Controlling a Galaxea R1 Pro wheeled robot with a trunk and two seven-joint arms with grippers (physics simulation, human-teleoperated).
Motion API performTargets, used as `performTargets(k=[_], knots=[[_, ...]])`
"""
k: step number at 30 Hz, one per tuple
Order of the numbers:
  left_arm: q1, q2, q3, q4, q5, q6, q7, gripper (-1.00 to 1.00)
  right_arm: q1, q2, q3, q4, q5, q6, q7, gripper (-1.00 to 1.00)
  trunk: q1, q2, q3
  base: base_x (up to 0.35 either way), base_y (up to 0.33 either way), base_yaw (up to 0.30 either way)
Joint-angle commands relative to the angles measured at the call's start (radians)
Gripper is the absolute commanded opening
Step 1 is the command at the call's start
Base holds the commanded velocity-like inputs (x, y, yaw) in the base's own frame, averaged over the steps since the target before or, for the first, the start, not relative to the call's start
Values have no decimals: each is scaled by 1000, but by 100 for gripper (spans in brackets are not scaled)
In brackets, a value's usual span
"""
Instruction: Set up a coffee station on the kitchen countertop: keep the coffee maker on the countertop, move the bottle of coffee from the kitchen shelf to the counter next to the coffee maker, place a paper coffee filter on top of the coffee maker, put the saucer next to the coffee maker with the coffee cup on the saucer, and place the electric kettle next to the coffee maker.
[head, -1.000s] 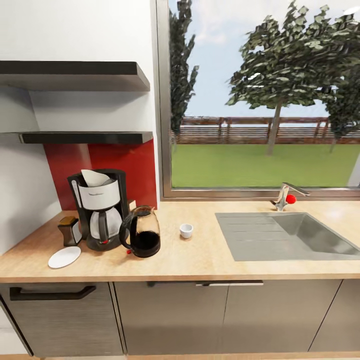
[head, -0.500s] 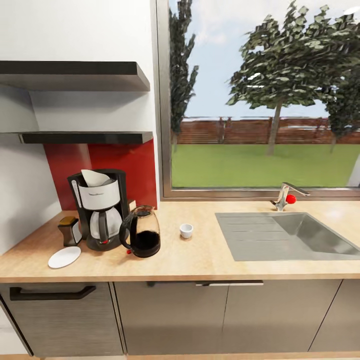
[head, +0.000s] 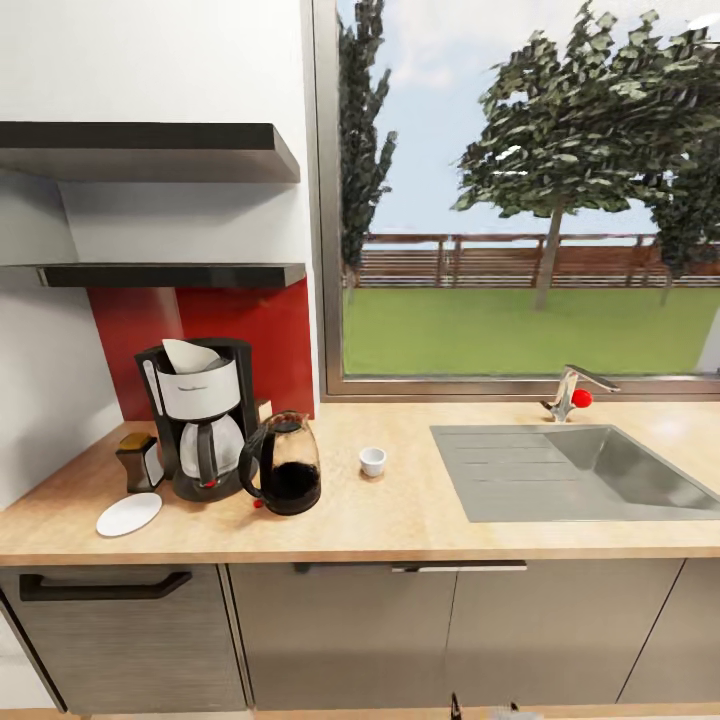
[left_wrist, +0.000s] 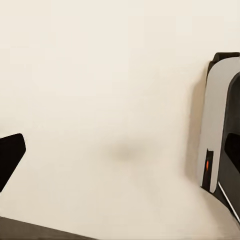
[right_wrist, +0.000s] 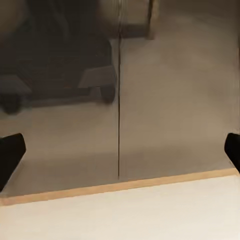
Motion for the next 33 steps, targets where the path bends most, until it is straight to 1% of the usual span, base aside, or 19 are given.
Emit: performTargets(k=[1, 4, 7, 8, 10, 11, 12, 13, 14, 17, 18, 19, 23, 24, 26, 27, 31, 32, 33], knots=[[23, 3, 8, 3, -11, -10, 5, 100, -15, 1, -5, -68, 8, -40, -7, 100, 0, -1, -1, 0, 0, 0], [30, 5, 8, 1, -11, -13, 5, 100, -49, 1, -5, -105, 7, -46, -7, 100, 0, -1, -1, 0, 0, 0], [32, 3, 8, 0, -12, -11, 4, 100, -104, 1, -5, -136, 6, -48, -7, 100, 0, -1, -1, 0, 0, 0], [33, 3, 8, 0, -12, -10, 4, 100, -174, 1, -5, -147, 6, -48, -7, 100, 0, -1, -1, 0, 0, 0], [33, 4, 8, 0, -12, -9, 4, 100, -195, 1, 0, -148, 5, -48, -7, 100, 0, -1, -1, 0, 0, 0], [33, 3, 8, 0, -12, -10, 5, 100, -221, 1, 50, -156, 4, -48, -8, 100, 0, -1, -1, 0, 0, 0], [33, -4, 9, -4, -10, -10, 5, 100, -251, 1, 144, -204, 1, -45, -10, 100, 0, -1, -1, 0, 0, 0], [33, -4, 9, -4, -9, -9, 5, 100, -258, 1, 152, -208, 1, -44, -11, 100, 0, -1, -1, 0, 0, 0], [33, -5, 9, -3, -8, -8, 5, 100, -283, 1, 167, -216, 1, -41, -12, 100, 0, -1, -1, 0, 0, 0], [34, -3, 9, 2, -8, -6, 4, 100, -325, 1, 178, -221, 1, -16, -13, 100, 0, -1, -1, 0, 0, 0], [47, -3, 9, 4, -10, -6, 4, 100, -364, 1, 182, -222, 1, 46, -13, 100, 0, -1, -1, 0, 0, 0], [65, -4, 9, 4, -10, -7, 4, 100, -425, 1, 184, -222, 1, 149, -12, 100, 0, -1, -1, 0, 0, 0], [79, -5, 9, 5, -10, -6, 5, 100, -525, 1, 185, -219, 1, 281, -12, 100, 0, -1, -1, 0, 0, 0], [85, -4, 9, 5, -10, -6, 5, 100, -605, 1, 185, -218, 1, 463, -12, 100, 0, -1, -1, 0, 0, 0], [86, -3, 9, 5, -10, -6, 5, 100, -625, 1, 185, -218, 1, 521, -12, 100, 0, -1, -1, 0, 0, 0], [86, -2, 9, 5, -11, -6, 5, 100, -645, 1, 185, -219, 1, 565, -12, 100, 0, -1, -1, 0, 0, 0], [95, -1, 9, 5, -11, -5, 5, 100, -694, 1, 186, -219, 1, 653, -13, 100, 0, -1, -1, 0, 0, 0], [100, 0, 9, 6, -11, 1, 5, 100, -724, 1, 186, -219, 1, 723, -14, 100, 0, -1, -1, 0, 0, 0], [101, 0, 9, 5, -11, 5, 5, 100, -732, 1, 186, -218, 1, 743, -14, 100, 0, -1, -1, 0, 0, 0]])
